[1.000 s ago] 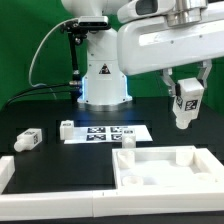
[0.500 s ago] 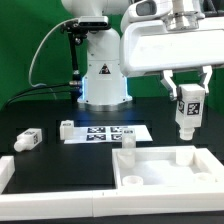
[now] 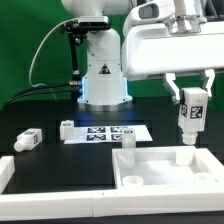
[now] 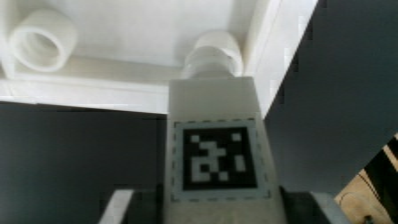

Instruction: Assemble one leg

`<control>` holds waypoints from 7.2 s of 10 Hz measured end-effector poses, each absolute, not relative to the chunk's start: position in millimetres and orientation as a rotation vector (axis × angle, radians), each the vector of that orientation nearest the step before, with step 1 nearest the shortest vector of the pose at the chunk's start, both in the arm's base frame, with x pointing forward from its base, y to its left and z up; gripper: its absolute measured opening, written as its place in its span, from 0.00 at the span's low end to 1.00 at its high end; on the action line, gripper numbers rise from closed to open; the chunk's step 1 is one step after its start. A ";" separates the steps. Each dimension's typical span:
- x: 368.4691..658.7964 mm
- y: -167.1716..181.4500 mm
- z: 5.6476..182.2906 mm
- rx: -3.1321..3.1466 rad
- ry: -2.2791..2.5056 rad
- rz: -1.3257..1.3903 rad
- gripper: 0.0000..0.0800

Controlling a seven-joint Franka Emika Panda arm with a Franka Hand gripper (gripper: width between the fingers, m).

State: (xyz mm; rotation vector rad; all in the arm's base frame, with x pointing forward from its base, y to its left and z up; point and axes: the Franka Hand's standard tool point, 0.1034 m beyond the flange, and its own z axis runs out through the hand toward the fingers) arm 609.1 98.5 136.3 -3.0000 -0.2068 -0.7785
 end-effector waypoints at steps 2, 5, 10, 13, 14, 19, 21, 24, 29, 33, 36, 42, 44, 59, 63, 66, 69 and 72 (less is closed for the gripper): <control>630.4 95.1 132.5 -2.990 -0.197 -0.887 0.36; 632.0 95.4 131.9 -2.989 -0.197 -0.893 0.36; 634.5 103.1 118.2 -2.989 -0.209 -0.871 0.36; 631.2 105.1 109.2 -2.995 -0.216 -0.851 0.36; 629.6 107.0 103.5 -2.998 -0.220 -0.840 0.36; 629.3 114.2 90.5 -3.000 -0.237 -0.827 0.36; 627.2 114.0 84.9 -3.004 -0.239 -0.816 0.36; 628.3 113.2 79.0 -3.000 -0.241 -0.865 0.36; 628.6 112.7 78.7 -3.000 -0.240 -0.870 0.64; 632.4 114.3 88.3 -3.015 -0.198 -0.596 0.81; 634.2 106.4 80.5 -3.047 -0.178 -0.234 0.81; 640.2 90.3 77.8 -3.124 -0.055 0.042 0.65; 639.9 91.7 77.6 -3.122 0.101 0.044 0.48; 639.5 119.1 72.0 -2.441 1.816 -0.098 0.37; 633.2 126.8 73.1 -2.887 1.079 -0.114 0.80; 633.4 124.5 72.2 -2.991 0.780 -0.122 0.81; 642.2 113.4 75.9 -3.110 0.135 -0.160 0.81; 641.7 113.6 75.2 -3.103 0.212 -0.157 0.48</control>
Offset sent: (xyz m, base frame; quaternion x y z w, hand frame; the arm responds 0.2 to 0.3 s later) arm 0.0000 0.0000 0.0000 0.0000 0.0000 0.0000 1.0000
